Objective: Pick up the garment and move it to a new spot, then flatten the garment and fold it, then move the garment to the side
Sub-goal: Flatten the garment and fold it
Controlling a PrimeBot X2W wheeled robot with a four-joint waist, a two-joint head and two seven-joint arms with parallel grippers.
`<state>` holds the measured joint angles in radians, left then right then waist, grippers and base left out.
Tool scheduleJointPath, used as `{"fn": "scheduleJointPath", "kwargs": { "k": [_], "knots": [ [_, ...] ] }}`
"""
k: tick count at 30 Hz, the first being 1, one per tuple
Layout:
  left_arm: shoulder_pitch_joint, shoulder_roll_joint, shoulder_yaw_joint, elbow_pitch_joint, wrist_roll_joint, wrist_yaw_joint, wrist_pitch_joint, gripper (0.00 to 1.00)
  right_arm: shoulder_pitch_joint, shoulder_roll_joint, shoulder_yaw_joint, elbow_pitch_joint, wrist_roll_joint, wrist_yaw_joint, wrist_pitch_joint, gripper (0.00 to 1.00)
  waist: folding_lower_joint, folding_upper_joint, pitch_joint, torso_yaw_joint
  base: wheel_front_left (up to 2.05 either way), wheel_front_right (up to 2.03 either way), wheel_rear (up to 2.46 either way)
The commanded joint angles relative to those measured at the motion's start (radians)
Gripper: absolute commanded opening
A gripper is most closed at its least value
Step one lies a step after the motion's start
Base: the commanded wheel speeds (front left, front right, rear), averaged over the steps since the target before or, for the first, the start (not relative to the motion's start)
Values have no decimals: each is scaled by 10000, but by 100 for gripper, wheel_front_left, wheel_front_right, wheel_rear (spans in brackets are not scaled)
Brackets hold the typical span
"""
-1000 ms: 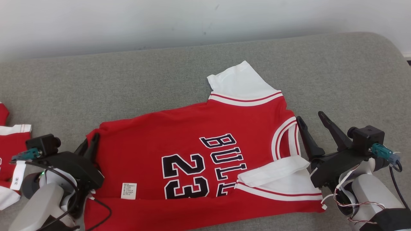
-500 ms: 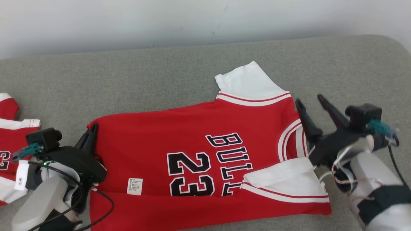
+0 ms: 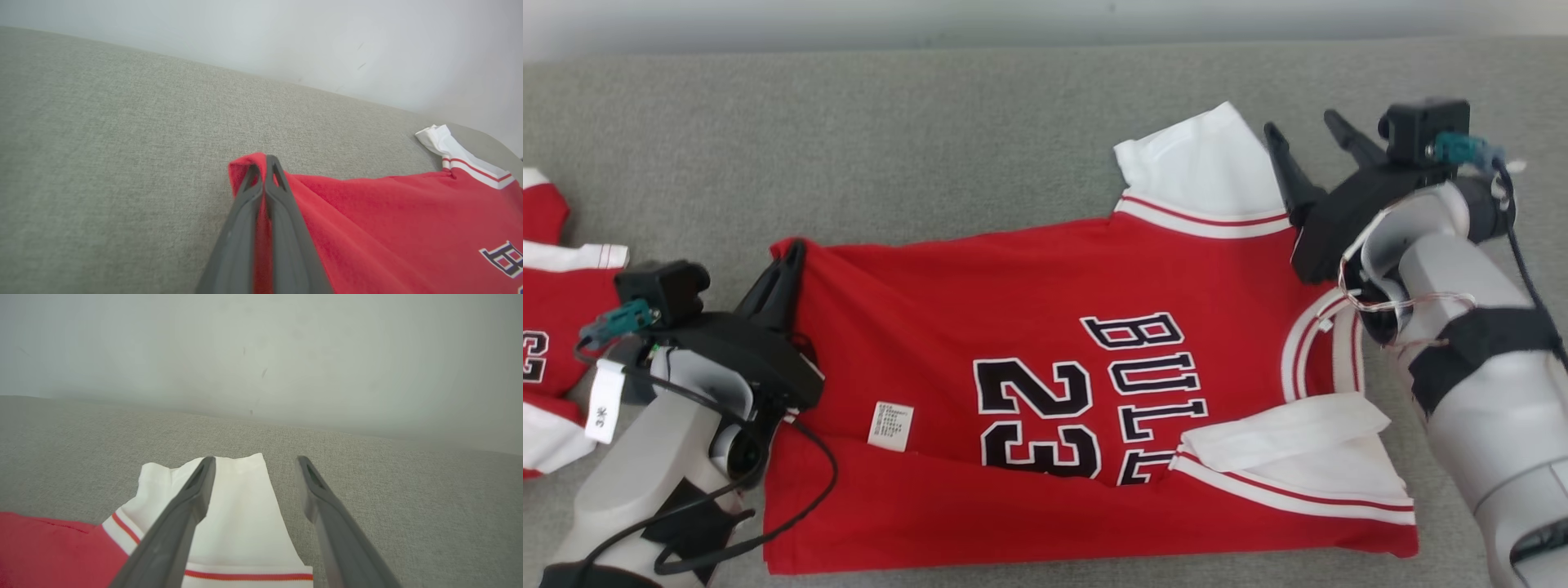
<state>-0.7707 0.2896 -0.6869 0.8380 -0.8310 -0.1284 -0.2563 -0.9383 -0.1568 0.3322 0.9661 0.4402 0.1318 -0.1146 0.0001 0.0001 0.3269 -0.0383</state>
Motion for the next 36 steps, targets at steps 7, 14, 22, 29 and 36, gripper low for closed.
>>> {"fn": "scheduleJointPath", "kwargs": {
  "k": [7,14,22,29,36],
  "knots": [
    [-528,-152,-102,-531,387,0,-96,0,-1708,30,117,1808,-311,-21,-16,100,-1,-1,1014,823,0,0,0],
    [-642,-243,-82,-1141,695,37,-106,0,-2632,-101,54,2935,-668,-21,-70,100,-1,-1,1547,1281,0,0,0],
    [-378,-204,9,-1814,998,129,-112,0,-2698,-332,-270,3224,-1222,-21,103,100,-1,-1,1639,1498,0,0,0],
    [-192,-107,-25,-2411,1093,212,-113,0,-2736,-482,-998,3253,-1902,-21,429,100,-1,-1,1763,1639,0,0,0],
    [-17,-10,-131,-2843,1130,340,-35,0,-2639,-436,-1710,3284,-2784,-22,843,94,-1,-1,1958,1750,0,0,0]
  ]
}}
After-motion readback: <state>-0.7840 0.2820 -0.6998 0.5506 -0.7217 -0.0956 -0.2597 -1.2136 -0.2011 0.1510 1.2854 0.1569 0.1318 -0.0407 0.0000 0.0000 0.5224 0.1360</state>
